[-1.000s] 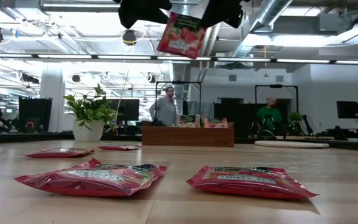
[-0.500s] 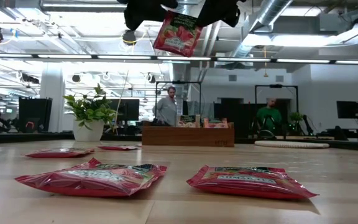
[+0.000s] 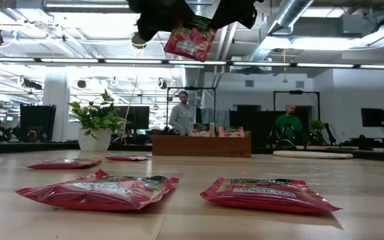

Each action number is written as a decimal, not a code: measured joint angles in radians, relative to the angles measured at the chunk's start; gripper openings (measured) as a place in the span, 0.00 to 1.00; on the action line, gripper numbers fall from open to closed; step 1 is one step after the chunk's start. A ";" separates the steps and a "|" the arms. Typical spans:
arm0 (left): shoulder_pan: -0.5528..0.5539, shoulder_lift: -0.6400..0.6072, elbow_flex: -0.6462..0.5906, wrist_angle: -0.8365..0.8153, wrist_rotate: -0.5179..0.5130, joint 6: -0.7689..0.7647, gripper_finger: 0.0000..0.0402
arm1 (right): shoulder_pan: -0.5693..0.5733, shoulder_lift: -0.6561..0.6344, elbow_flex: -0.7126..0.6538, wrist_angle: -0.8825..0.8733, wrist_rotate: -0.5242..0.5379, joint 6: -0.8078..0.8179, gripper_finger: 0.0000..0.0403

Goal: Pick & Place Tea
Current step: Put the red tea bag into the left section of the wooden organizer

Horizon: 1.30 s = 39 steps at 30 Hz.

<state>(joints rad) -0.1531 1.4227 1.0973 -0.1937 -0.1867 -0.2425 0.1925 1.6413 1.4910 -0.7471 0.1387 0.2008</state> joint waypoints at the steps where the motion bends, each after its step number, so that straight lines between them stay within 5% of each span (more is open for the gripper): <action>1: 0.003 0.000 0.000 -0.009 0.002 -0.001 0.42 | 0.000 0.000 0.000 0.000 0.000 0.000 0.00; 7: 0.013 0.000 0.000 0.003 0.009 -0.011 0.32 | 0.000 0.000 0.000 0.000 0.000 0.000 0.00; 17: 0.017 0.000 0.000 0.007 0.014 -0.013 0.02 | -0.006 0.000 0.000 0.000 0.000 0.000 0.00; 27: 0.016 0.000 0.000 -0.001 -0.010 -0.012 0.00 | -0.005 -0.001 0.000 -0.002 -0.005 -0.005 0.01; 35: 0.082 -0.001 0.000 -0.082 -0.057 0.016 0.00 | -0.005 -0.020 0.001 -0.158 -0.006 -0.027 0.15; 39: 0.169 -0.002 0.000 -0.092 -0.056 0.068 0.00 | 0.002 -0.020 0.001 -0.276 0.093 0.034 0.18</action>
<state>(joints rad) 0.0162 1.4212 1.0973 -0.2859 -0.2428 -0.1743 0.1941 1.6211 1.4915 -1.0227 0.2312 0.2346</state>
